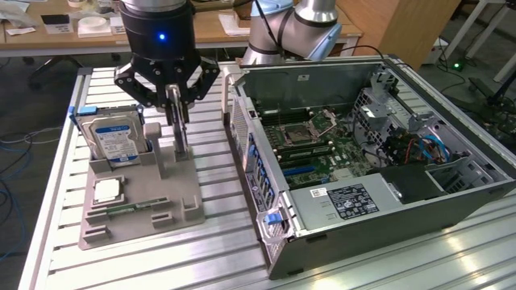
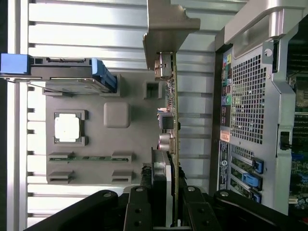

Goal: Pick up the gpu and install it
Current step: 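Pick up the gpu and move the gpu toward the slot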

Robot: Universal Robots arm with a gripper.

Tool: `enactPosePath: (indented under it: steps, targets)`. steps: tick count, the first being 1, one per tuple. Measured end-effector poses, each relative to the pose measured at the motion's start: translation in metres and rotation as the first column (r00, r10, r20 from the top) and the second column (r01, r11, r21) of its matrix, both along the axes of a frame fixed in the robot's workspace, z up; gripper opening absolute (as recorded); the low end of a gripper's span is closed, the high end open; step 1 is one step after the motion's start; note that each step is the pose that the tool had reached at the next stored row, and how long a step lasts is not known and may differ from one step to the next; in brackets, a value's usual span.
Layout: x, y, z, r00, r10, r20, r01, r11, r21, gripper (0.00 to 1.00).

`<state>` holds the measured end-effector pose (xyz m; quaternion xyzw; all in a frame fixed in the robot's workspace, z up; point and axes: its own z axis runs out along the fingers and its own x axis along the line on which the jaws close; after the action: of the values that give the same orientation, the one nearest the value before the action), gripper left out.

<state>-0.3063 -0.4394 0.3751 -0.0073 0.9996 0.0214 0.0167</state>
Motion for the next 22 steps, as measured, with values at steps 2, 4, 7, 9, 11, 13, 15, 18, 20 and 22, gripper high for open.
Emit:
enactPosePath:
  steps: [2,4,7,9,11,13,15,18,20,22]
  targets:
    - [0.0,0.0,0.005,1.0,0.0,0.0,0.0,1.0,0.0,0.28]
    - [0.0,0.0,0.0098,1.0,0.0,0.0001,0.0,1.0,0.0001,0.28]
    - [0.0,0.0,0.0177,1.0,0.0,0.0,0.0,1.0,0.0,0.28]
    - [0.0,0.0,0.0227,1.0,0.0,0.0001,0.0,1.0,0.0001,0.28]
    - [0.0,0.0,0.0278,1.0,0.0,0.0001,0.0,1.0,0.0,0.28]
    - [0.0,0.0,0.0328,1.0,0.0,0.0001,0.0,1.0,0.0,0.28]
    - [0.0,0.0,0.0382,1.0,0.0,0.0001,0.0,1.0,0.0,0.28]
    - [0.0,0.0,0.0448,1.0,0.0,0.0,0.0,1.0,0.0,0.28]
    - [0.0,0.0,0.047,1.0,0.0,0.0002,0.0,1.0,0.0002,0.28]
    - [0.0,0.0,0.0484,1.0,0.0,-0.0004,0.0,1.0,0.0,0.28]
